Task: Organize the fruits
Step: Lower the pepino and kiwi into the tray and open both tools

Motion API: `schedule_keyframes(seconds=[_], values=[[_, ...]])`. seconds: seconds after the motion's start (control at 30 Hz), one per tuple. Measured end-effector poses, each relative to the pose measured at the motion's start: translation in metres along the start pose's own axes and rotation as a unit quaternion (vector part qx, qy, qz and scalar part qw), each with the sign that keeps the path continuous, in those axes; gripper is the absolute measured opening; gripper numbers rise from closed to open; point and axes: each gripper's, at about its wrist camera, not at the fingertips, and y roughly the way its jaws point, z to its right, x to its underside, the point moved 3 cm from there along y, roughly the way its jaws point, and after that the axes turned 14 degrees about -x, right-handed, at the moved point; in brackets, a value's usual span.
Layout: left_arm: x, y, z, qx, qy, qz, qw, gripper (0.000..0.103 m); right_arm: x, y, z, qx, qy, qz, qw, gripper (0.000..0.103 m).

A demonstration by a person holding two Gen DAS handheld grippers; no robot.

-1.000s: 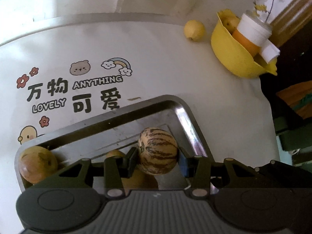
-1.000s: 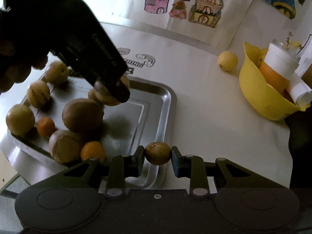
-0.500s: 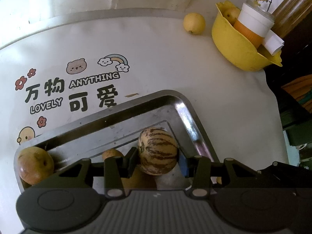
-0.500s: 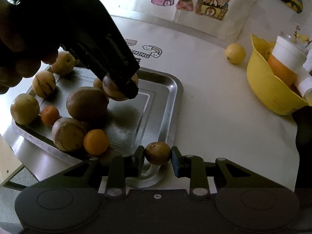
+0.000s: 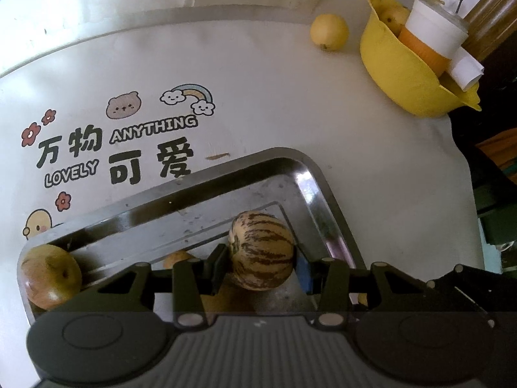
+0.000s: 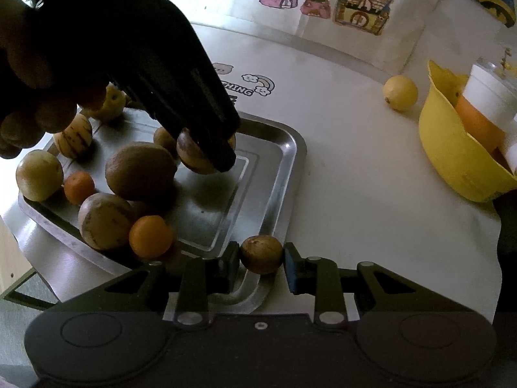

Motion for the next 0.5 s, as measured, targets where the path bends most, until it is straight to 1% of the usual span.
schedule_keyframes(seconds=[0.3,0.5], values=[[-0.005,0.005,-0.001,-0.004,-0.006,-0.007,1.0,0.048,-0.006,0.01,0.003,-0.006,-0.016,-0.006,1.0,0.031],[-0.005,0.01,0.001,-0.007,0.001,-0.015,0.9999,0.048,-0.009,0.015,0.003,-0.009,-0.026,-0.007,1.0,0.031]])
